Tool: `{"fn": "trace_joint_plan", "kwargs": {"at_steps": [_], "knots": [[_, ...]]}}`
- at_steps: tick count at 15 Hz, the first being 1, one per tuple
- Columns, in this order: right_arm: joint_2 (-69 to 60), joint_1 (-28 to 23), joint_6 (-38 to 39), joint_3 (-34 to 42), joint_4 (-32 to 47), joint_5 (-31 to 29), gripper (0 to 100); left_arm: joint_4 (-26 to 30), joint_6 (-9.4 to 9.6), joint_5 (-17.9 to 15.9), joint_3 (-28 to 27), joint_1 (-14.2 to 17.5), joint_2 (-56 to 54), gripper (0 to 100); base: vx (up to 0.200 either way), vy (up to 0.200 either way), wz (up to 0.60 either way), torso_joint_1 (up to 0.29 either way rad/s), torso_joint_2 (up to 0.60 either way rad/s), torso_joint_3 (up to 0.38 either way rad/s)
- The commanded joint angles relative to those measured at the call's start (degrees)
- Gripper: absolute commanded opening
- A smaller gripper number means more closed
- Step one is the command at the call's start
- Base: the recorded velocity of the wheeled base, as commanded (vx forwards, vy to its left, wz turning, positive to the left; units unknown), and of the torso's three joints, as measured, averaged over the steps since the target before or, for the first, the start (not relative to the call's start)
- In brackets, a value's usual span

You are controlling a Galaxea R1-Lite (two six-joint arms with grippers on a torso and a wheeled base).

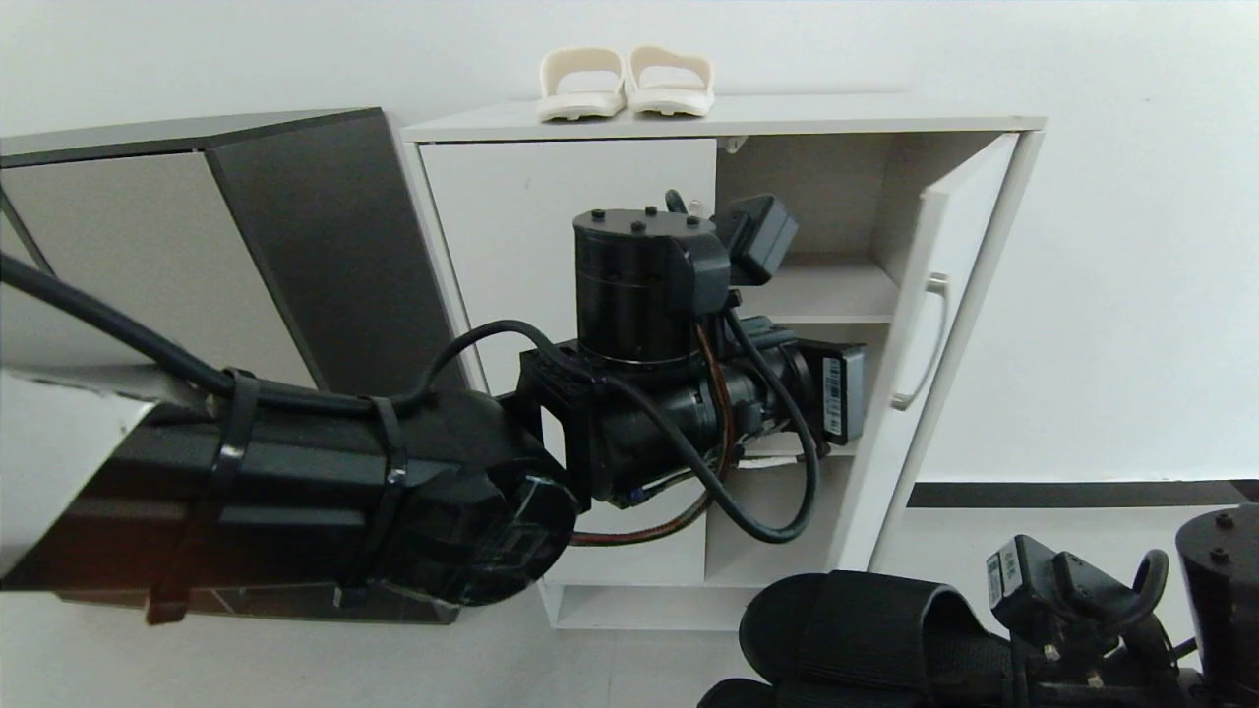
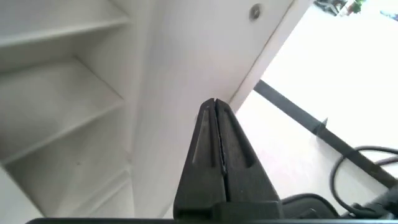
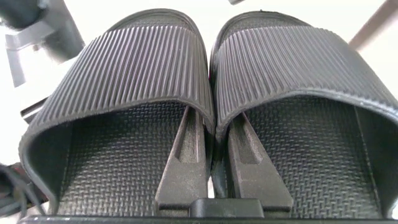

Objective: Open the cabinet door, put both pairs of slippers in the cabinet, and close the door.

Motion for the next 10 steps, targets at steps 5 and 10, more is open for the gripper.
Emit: {"fn": "trace_joint_plan", "kwargs": {"at_steps": [5,10], "knots": [[0.14,1.01,0.34,-0.32,-0.29,-0.01,0,-0.29,0.18,5.08,1.88,3.56,-4.33,0,-0.040,0.000,0.00,0.000,0.00,0.000],[4.19,-0.22,6.22,-6.65,-0.20,-14.07,0,3.31,1.32,15.72,23.07,9.72,-30.26,0,0.000,0.000,0.00,0.000,0.00,0.000]]}}
